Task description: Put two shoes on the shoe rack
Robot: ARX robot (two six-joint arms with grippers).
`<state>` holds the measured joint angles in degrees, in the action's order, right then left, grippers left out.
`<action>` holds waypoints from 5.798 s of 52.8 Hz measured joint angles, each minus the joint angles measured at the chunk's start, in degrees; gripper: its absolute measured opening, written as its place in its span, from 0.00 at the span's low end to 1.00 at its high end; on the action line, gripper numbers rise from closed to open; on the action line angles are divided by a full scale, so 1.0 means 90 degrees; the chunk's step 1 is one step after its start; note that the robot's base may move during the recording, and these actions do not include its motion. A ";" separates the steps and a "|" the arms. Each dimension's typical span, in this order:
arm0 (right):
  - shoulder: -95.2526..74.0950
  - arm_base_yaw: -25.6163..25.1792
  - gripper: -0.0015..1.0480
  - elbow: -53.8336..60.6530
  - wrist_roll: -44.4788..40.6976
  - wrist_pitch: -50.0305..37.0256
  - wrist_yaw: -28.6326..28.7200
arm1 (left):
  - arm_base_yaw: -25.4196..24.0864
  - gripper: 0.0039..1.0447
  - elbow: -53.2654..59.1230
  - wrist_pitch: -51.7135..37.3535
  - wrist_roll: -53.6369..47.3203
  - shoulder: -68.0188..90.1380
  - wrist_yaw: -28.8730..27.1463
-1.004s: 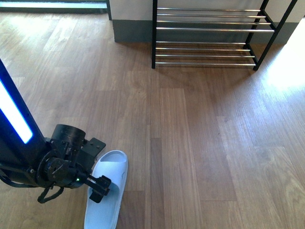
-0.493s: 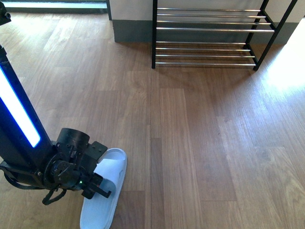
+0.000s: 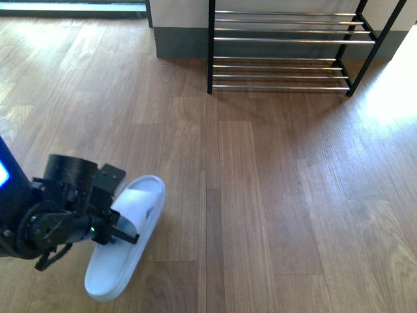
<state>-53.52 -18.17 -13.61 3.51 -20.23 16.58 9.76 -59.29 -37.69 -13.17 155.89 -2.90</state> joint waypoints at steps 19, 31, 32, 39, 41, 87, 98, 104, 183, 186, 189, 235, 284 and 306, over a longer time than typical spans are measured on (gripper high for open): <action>0.0000 0.0000 0.01 0.0000 0.0000 0.0000 0.0000 | -0.0498 0.01 0.2900 -0.0551 0.0063 -0.4146 -0.0687; 0.0000 0.0000 0.01 0.0000 0.0000 0.0000 0.0000 | -0.0765 0.01 0.4350 0.0289 0.0100 -0.7295 -0.0872; 0.0000 0.0000 0.01 0.0000 0.0000 0.0000 0.0000 | -0.0777 0.01 0.4408 0.0372 0.0107 -0.7461 -0.0882; 0.0000 0.0000 0.01 0.0000 -0.0002 0.0000 0.0000 | -0.0860 0.01 0.4862 0.1370 0.0175 -0.9190 -0.0986; 0.0000 0.0000 0.01 0.0000 -0.0002 0.0000 0.0000 | -0.0867 0.01 0.4920 0.1596 0.0204 -0.9539 -0.1025; 0.0007 0.0000 0.01 0.0000 0.0000 0.0000 0.0000 | -0.1156 0.01 0.5047 0.3995 0.0328 -1.3274 -0.1343; 0.0007 0.0000 0.01 0.0000 0.0000 0.0000 0.0002 | -0.1156 0.01 0.5047 0.3995 0.0328 -1.3274 -0.1345; 0.0007 0.0000 0.01 0.0000 0.0000 0.0000 0.0000 | -0.1156 0.01 0.5047 0.3995 0.0328 -1.3274 -0.1345; 0.0012 -0.0019 0.01 0.0010 0.0017 0.0005 0.0017 | -0.1166 0.01 0.5049 0.3997 0.0328 -1.3274 -0.1345; 0.0012 -0.0019 0.01 0.0010 0.0017 0.0005 0.0017 | -0.1166 0.01 0.5049 0.3997 0.0328 -1.3274 -0.1345; 0.0012 -0.0019 0.01 0.0010 0.0017 0.0005 0.0017 | -0.1166 0.01 0.5049 0.3997 0.0328 -1.3274 -0.1345; 0.0000 -0.0019 0.01 0.0012 0.0019 0.0005 0.0015 | -0.1166 0.01 0.5054 0.4000 0.0328 -1.3265 -0.1343; 0.0002 -0.0019 0.01 0.0002 0.0022 0.0005 0.0015 | -0.1166 0.01 0.5051 0.4000 0.0328 -1.3270 -0.1343; -0.0607 0.0561 0.01 -0.0695 -0.0631 -0.0622 0.0270 | -0.1166 0.01 0.5051 0.4000 0.0328 -1.3270 -0.1343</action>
<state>-58.98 -13.13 -19.86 -2.17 -25.82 19.00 -0.73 -13.82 -1.69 -10.22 36.47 -14.98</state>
